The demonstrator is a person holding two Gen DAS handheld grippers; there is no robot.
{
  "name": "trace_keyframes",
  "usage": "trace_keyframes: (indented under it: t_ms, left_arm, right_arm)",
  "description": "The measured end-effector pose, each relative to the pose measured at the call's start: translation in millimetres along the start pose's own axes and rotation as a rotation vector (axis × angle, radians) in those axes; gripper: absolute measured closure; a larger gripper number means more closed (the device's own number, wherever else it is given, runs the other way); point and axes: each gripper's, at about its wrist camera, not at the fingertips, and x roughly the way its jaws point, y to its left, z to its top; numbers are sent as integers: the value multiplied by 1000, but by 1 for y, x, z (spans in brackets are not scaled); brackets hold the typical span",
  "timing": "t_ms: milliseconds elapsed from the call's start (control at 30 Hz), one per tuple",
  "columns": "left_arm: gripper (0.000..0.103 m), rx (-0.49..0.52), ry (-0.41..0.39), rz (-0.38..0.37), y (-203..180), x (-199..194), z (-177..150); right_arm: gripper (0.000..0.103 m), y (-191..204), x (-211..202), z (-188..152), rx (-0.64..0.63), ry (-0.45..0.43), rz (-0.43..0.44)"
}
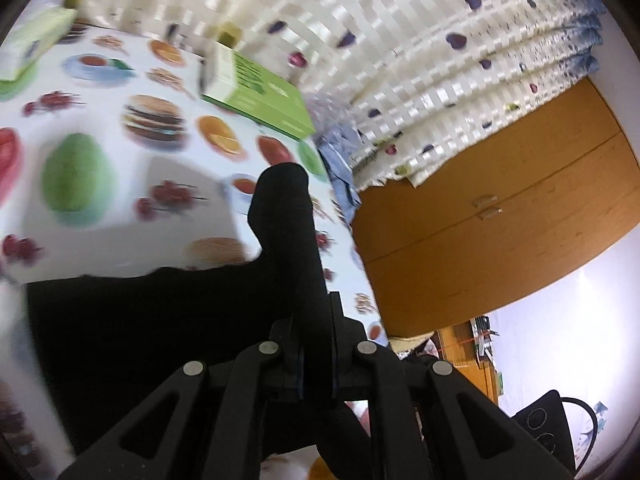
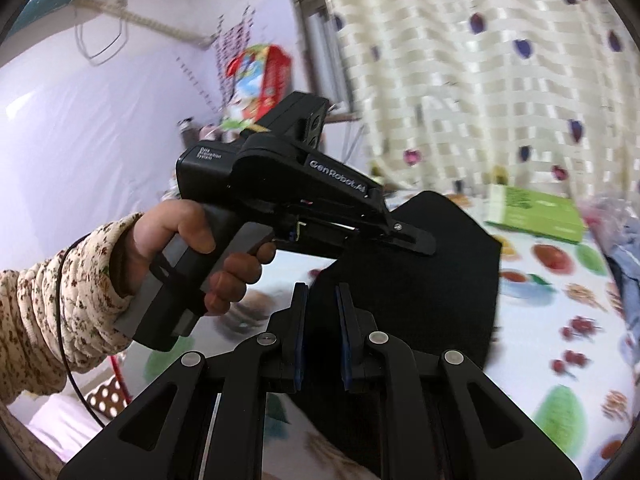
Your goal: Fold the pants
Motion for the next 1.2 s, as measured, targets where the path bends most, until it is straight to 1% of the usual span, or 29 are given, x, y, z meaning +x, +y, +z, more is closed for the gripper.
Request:
trace_keyframes:
  t_ms: [67, 200, 267, 400, 467, 533, 567, 633, 800, 900, 967, 1067, 1100, 1133, 1200]
  left_arm:
    - [93, -5, -11, 27, 15, -10, -3]
    - [93, 5, -23, 51, 40, -26, -9]
    - [93, 8, -26, 72, 53, -33, -14]
    - [93, -27, -17, 117, 80, -35, -19]
    - [93, -19, -9, 161, 92, -34, -24]
    - [93, 9, 5, 214, 99, -31, -28]
    - [93, 5, 7, 219, 103, -30, -30]
    - [88, 3, 3, 218, 107, -32, -33]
    - [87, 13, 2, 213, 113, -32, -36]
    - [83, 29, -1, 230, 111, -31, -35]
    - [81, 15, -6, 227, 113, -32, -36]
    - [77, 15, -24, 246, 113, -38, -36]
    - [71, 15, -38, 259, 113, -41, -36]
    - [61, 13, -49, 272, 112, -43, -35]
    - [55, 6, -72, 288, 112, -49, -34]
  right_arm:
    - [89, 6, 14, -2, -5, 22, 27]
    - [89, 18, 42, -7, -11, 69, 81]
    - [89, 21, 52, -10, -11, 81, 94]
    - [89, 20, 76, -18, 15, 121, 134]
    - [89, 18, 86, -22, 32, 139, 147]
    - [89, 16, 96, -31, 59, 168, 169]
    - [89, 15, 98, -34, 77, 179, 184]
    - [89, 14, 104, -39, 100, 189, 196]
    - [86, 15, 113, -43, 131, 207, 212]
    - [84, 14, 116, -43, 153, 221, 220]
    - [83, 14, 117, -44, 163, 226, 224]
    - [77, 16, 116, -44, 155, 231, 218]
    - [72, 17, 115, -43, 152, 233, 211]
    - [65, 17, 114, -43, 153, 238, 211]
    - [60, 17, 110, -43, 160, 243, 217]
